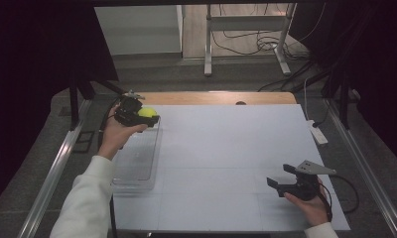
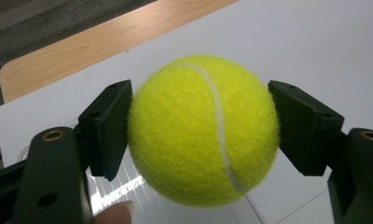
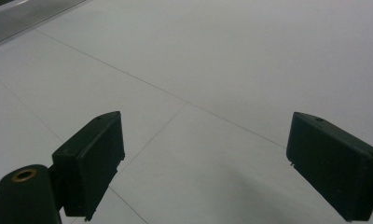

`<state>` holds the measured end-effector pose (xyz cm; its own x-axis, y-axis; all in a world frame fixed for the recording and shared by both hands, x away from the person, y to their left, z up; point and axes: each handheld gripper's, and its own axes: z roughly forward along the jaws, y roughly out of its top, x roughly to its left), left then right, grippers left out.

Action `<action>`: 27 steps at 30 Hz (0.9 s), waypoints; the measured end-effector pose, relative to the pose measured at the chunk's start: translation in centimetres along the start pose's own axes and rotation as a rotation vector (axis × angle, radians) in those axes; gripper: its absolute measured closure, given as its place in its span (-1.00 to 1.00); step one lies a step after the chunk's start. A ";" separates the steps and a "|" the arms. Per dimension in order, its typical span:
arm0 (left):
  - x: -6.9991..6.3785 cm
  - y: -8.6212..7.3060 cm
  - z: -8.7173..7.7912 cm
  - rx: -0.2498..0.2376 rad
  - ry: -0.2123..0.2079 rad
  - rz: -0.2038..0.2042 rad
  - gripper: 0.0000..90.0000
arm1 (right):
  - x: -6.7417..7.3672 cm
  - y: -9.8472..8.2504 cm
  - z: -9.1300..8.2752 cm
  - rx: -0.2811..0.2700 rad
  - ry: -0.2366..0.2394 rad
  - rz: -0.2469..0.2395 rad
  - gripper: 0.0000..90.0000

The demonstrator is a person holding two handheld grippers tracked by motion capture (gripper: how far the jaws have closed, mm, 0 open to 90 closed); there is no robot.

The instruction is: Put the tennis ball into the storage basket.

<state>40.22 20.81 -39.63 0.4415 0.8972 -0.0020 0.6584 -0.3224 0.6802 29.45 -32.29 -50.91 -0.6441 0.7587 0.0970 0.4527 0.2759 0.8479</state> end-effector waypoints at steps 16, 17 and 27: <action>1.2 -0.5 0.2 0.002 0.022 -0.025 -0.41 | 0.0 0.0 0.0 -0.001 0.000 0.002 -0.75; 1.2 -0.6 0.2 0.001 0.023 -0.027 -0.41 | 0.0 0.0 0.0 -0.001 -0.001 0.002 -0.75; 1.7 -0.8 0.3 -0.001 0.035 -0.043 -0.41 | 0.0 0.0 0.1 0.001 -0.005 0.000 -0.75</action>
<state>40.64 22.56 -40.36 0.3916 0.9201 -0.0054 0.6756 -0.2835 0.6805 29.46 -32.27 -50.97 -0.6407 0.7620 0.0946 0.4537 0.2762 0.8473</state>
